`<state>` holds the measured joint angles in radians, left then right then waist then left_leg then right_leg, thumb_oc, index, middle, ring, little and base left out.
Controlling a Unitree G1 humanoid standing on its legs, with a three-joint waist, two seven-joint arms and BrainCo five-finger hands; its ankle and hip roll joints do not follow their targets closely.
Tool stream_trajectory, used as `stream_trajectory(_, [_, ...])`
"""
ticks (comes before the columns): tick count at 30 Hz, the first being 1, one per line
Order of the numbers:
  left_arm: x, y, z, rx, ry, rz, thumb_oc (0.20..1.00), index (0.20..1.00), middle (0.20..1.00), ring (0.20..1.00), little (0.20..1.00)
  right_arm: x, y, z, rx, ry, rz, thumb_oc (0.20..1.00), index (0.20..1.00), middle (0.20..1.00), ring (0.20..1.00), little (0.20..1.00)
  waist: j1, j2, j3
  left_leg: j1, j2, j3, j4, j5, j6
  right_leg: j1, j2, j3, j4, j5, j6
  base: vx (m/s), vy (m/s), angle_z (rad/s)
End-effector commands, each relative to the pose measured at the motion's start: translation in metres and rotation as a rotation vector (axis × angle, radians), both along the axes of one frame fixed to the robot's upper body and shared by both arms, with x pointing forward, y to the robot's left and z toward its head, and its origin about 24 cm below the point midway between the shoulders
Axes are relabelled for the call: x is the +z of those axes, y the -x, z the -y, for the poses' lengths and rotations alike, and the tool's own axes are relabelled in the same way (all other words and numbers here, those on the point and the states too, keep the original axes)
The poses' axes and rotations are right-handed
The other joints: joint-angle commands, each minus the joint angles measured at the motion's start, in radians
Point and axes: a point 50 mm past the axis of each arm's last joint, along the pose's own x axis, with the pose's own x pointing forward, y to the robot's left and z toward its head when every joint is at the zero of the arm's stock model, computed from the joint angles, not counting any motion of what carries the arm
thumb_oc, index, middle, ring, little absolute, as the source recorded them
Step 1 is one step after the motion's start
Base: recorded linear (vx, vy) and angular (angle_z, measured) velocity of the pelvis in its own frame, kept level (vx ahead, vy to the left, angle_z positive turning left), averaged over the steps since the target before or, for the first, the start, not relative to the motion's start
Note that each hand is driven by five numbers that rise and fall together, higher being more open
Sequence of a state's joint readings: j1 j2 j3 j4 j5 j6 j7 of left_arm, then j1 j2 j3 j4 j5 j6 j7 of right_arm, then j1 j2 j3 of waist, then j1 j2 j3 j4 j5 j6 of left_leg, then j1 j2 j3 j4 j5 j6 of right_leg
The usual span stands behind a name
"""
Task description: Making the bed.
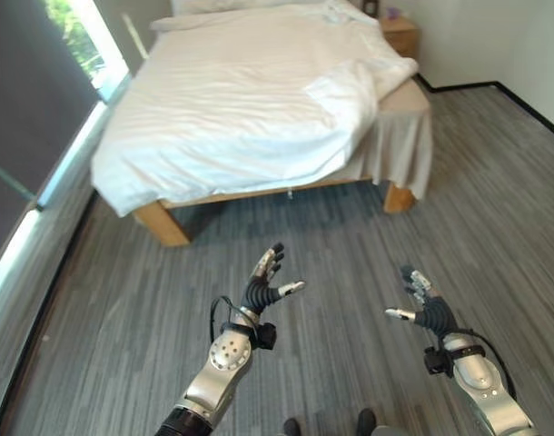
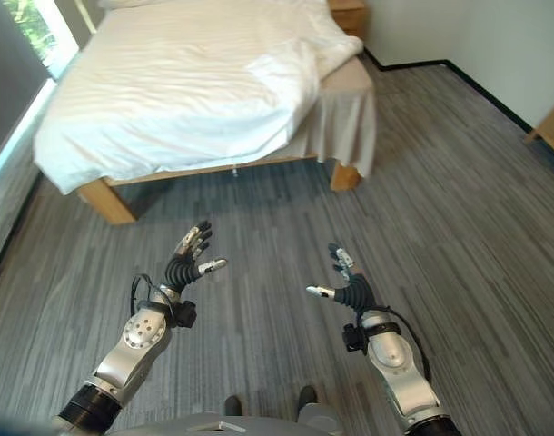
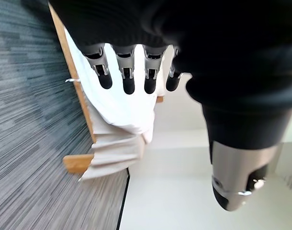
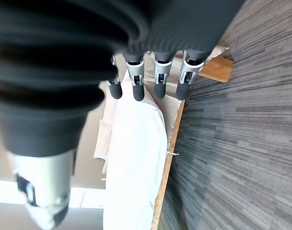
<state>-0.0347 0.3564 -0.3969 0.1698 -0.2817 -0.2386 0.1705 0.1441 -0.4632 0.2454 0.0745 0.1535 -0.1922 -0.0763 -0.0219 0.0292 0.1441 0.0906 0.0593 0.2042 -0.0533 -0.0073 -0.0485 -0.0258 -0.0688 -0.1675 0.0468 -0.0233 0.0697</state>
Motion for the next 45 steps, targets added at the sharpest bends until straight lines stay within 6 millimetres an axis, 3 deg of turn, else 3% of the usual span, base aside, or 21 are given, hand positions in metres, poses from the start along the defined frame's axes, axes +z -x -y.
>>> stream_trajectory(1, [0.009, -0.011, 0.01, -0.01, 0.078, 0.057, 1.0, 1.0, 1.0, 1.0, 1.0, 0.038, -0.009, -0.006, 0.112, 0.047, 0.173, 1.0, 1.0, 1.0, 1.0, 1.0, 0.008, -0.031, 0.083, -0.107, 0.046, -0.018, 0.351, 0.006, -0.052, 0.109, -0.013, -0.008, -0.03, -0.06, 0.014, -0.01, -0.267, -0.78])
stream_trajectory(2, [0.005, -0.014, 0.015, -0.009, 0.083, 0.04, 1.0, 1.0, 1.0, 1.0, 1.0, 0.04, -0.01, -0.006, 0.125, 0.063, 0.183, 1.0, 1.0, 1.0, 1.0, 1.0, 0.021, -0.037, 0.122, -0.2, 0.068, -0.054, 0.515, 0.095, -0.081, 0.129, -0.002, 0.008, -0.038, -0.064, -0.009, -0.03, -0.265, -0.79])
stream_trajectory(3, [0.006, -0.017, 0.022, -0.013, 0.091, 0.043, 1.0, 1.0, 1.0, 1.0, 1.0, 0.044, -0.012, -0.007, 0.135, 0.074, 0.195, 1.0, 1.0, 1.0, 1.0, 1.0, 0.02, -0.053, 0.149, -0.274, 0.066, -0.077, 0.619, 0.12, -0.074, 0.148, 0.001, 0.044, -0.047, -0.078, -0.031, 0.04, -0.292, -0.94])
stream_trajectory(7, [0.005, -0.015, 0.031, -0.045, 0.06, 0.048, 1.0, 1.0, 1.0, 1.0, 1.0, 0.049, -0.009, -0.011, 0.154, -0.041, 0.202, 1.0, 1.0, 1.0, 1.0, 1.0, 0.036, -0.051, 0.149, -0.353, 0.004, -0.06, 0.587, 0.078, -0.048, 0.179, 0.009, 0.112, -0.064, -0.095, -0.035, 0.22, -0.097, -0.91])
stream_trajectory(12, [0.009, -0.013, 0.042, -0.086, 0.07, 0.07, 1.0, 1.0, 1.0, 1.0, 1.0, 0.046, -0.011, -0.014, 0.161, -0.06, 0.196, 1.0, 1.0, 1.0, 1.0, 1.0, 0.069, 0.001, 0.116, -0.358, -0.043, 0.06, 0.156, 0.124, -0.04, 0.282, 0.059, 0.166, -0.114, -0.161, -0.008, 0.38, -0.029, -0.46])
stream_trajectory(15, [0.011, -0.014, 0.042, -0.062, 0.096, 0.08, 1.0, 1.0, 1.0, 1.0, 1.0, 0.051, -0.017, -0.02, 0.178, -0.067, 0.217, 1.0, 1.0, 1.0, 1.0, 1.0, 0.076, 0.016, 0.084, -0.334, -0.023, 0.167, -0.006, 0.136, -0.015, 0.351, 0.061, 0.178, -0.098, -0.21, 0.017, 0.61, -0.032, -0.24])
stream_trajectory(17, [0.007, -0.011, 0.04, -0.05, 0.094, 0.068, 1.0, 1.0, 1.0, 1.0, 1.0, 0.046, -0.015, -0.028, 0.214, -0.084, 0.194, 1.0, 1.0, 1.0, 1.0, 1.0, 0.087, 0.019, 0.062, -0.309, -0.035, 0.159, -0.01, 0.173, 0.014, 0.364, 0.054, 0.178, -0.045, -0.215, 0.032, 0.68, -0.026, -0.42])
stream_trajectory(19, [0.003, -0.009, 0.04, -0.056, 0.093, 0.05, 1.0, 1.0, 1.0, 1.0, 1.0, 0.039, -0.014, -0.033, 0.222, -0.096, 0.174, 1.0, 1.0, 1.0, 1.0, 1.0, 0.101, -0.026, 0.035, -0.27, -0.08, 0.16, -0.01, 0.153, 0.046, 0.343, 0.012, 0.147, 0.091, -0.125, 0.099, 0.45, -0.037, -0.43])
stream_trajectory(20, [0.003, -0.009, 0.04, -0.055, 0.093, 0.051, 1.0, 1.0, 1.0, 1.0, 1.0, 0.039, -0.014, -0.033, 0.222, -0.096, 0.175, 1.0, 1.0, 1.0, 1.0, 1.0, 0.108, -0.021, 0.031, -0.274, -0.072, 0.164, -0.01, 0.156, 0.045, 0.336, 0.018, 0.154, 0.089, -0.118, 0.097, 0.31, -0.025, -0.56])
stream_trajectory(21, [0.003, -0.008, 0.041, -0.066, 0.091, 0.047, 1.0, 1.0, 1.0, 1.0, 1.0, 0.038, -0.013, -0.036, 0.23, -0.1, 0.17, 1.0, 1.0, 1.0, 1.0, 1.0, 0.104, -0.039, 0.033, -0.245, -0.095, 0.168, -0.011, 0.136, 0.061, 0.307, -0.001, 0.144, 0.21, -0.032, 0.162, 0.25, -0.006, -0.65])
stream_trajectory(23, [0.005, -0.01, 0.045, -0.103, 0.064, 0.05, 1.0, 1.0, 1.0, 1.0, 1.0, 0.04, -0.012, -0.037, 0.246, -0.092, 0.172, 1.0, 1.0, 1.0, 1.0, 1.0, 0.063, -0.024, 0.042, -0.134, -0.095, 0.127, -0.025, 0.081, 0.08, 0.19, -0.002, 0.121, 0.516, 0.144, 0.192, 0.61, -0.025, -0.16])
stream_trajectory(26, [0.01, -0.015, 0.045, -0.103, 0.056, 0.067, 1.0, 1.0, 1.0, 1.0, 1.0, 0.039, -0.012, -0.037, 0.237, -0.101, 0.164, 1.0, 1.0, 1.0, 1.0, 1.0, 0.026, 0.018, 0.061, -0.059, -0.074, 0.09, -0.034, 0.042, 0.088, 0.062, -0.024, 0.092, 0.657, 0.126, 0.192, 0.45, 0.0, 0.84])
stream_trajectory(27, [0.015, -0.018, 0.049, -0.122, 0.057, 0.087, 1.0, 1.0, 1.0, 1.0, 1.0, 0.037, -0.012, -0.035, 0.225, -0.102, 0.157, 1.0, 1.0, 1.0, 1.0, 1.0, -0.004, 0.033, 0.081, -0.013, -0.073, 0.053, -0.034, 0.016, 0.082, -0.023, -0.086, 0.049, 0.641, 0.059, 0.147, 0.61, -0.099, 0.69])
stream_trajectory(30, [0.015, -0.018, 0.055, -0.151, 0.066, 0.085, 1.0, 1.0, 1.0, 1.0, 1.0, 0.033, -0.008, -0.034, 0.204, -0.133, 0.136, 1.0, 1.0, 1.0, 1.0, 1.0, -0.061, 0.03, 0.09, 0.043, -0.081, -0.025, -0.034, -0.024, 0.052, -0.082, -0.073, 0.051, 0.382, -0.004, 0.096, 0.55, -0.237, 1.18])
stream_trajectory(31, [0.012, -0.017, 0.056, -0.155, 0.079, 0.072, 1.0, 1.0, 1.0, 1.0, 1.0, 0.025, -0.006, -0.032, 0.177, -0.146, 0.1, 1.0, 1.0, 1.0, 1.0, 1.0, -0.078, 0.008, 0.082, 0.063, -0.087, -0.053, -0.034, -0.055, 0.027, -0.091, -0.08, 0.073, 0.13, 0.01, 0.105, 0.44, -0.255, 1.38])
stream_trajectory(34, [0.009, -0.017, 0.053, -0.143, 0.077, 0.059, 1.0, 1.0, 1.0, 1.0, 1.0, 0.013, -0.002, -0.031, 0.143, -0.154, 0.049, 1.0, 1.0, 1.0, 1.0, 1.0, -0.104, -0.008, 0.074, 0.124, -0.081, -0.088, -0.034, -0.108, 0.003, -0.127, -0.068, 0.075, -0.055, 0.092, 0.127, 0.52, -0.258, 1.22])
stream_trajectory(40, [0.004, -0.017, 0.048, -0.121, 0.092, 0.036, 1.0, 1.0, 1.0, 1.0, 1.0, 0.002, 0.005, -0.024, 0.106, -0.134, -0.007, 1.0, 1.0, 1.0, 1.0, 1.0, -0.139, -0.018, 0.07, 0.255, -0.062, -0.178, 0.015, -0.222, -0.001, -0.136, -0.045, 0.121, -0.067, 0.14, 0.133, 0.48, -0.255, 0.54])
stream_trajectory(42, [0.001, -0.017, 0.054, -0.11, 0.127, 0.016, 1.0, 1.0, 1.0, 1.0, 1.0, 0.001, 0.001, -0.019, 0.09, -0.135, -0.014, 1.0, 1.0, 1.0, 1.0, 1.0, -0.143, -0.015, 0.069, 0.179, -0.056, -0.182, 0.346, -0.102, -0.072, -0.069, -0.045, 0.11, -0.05, 0.137, 0.093, 0.39, -0.318, 0.35])
stream_trajectory(43, [0.001, -0.017, 0.054, -0.11, 0.127, 0.015, 1.0, 1.0, 1.0, 1.0, 1.0, 0.001, 0.001, -0.02, 0.09, -0.135, -0.014, 1.0, 1.0, 1.0, 1.0, 1.0, -0.144, -0.008, 0.068, 0.179, -0.049, -0.183, 0.35, -0.111, -0.072, -0.066, -0.039, 0.107, -0.051, 0.132, 0.094, 0.27, -0.287, 0.2])
stream_trajectory(44, [0.001, -0.017, 0.057, -0.122, 0.14, 0.005, 1.0, 1.0, 1.0, 1.0, 1.0, 0.007, -0.004, -0.018, 0.092, -0.137, 0.012, 1.0, 1.0, 1.0, 1.0, 1.0, -0.12, -0.029, 0.096, 0.044, -0.025, -0.154, 0.66, 0.018, -0.109, 0.011, -0.048, 0.089, -0.07, 0.11, 0.049, 0.14, -0.144, 0.13])
stream_trajectory(45, [0.001, -0.017, 0.057, -0.122, 0.139, 0.006, 1.0, 1.0, 1.0, 1.0, 1.0, 0.007, -0.004, -0.018, 0.093, -0.138, 0.012, 1.0, 1.0, 1.0, 1.0, 1.0, -0.123, -0.034, 0.092, 0.037, -0.03, -0.156, 0.659, 0.023, -0.109, 0.006, -0.054, 0.087, -0.071, 0.112, 0.049, 0.33, -0.407, 0.12])
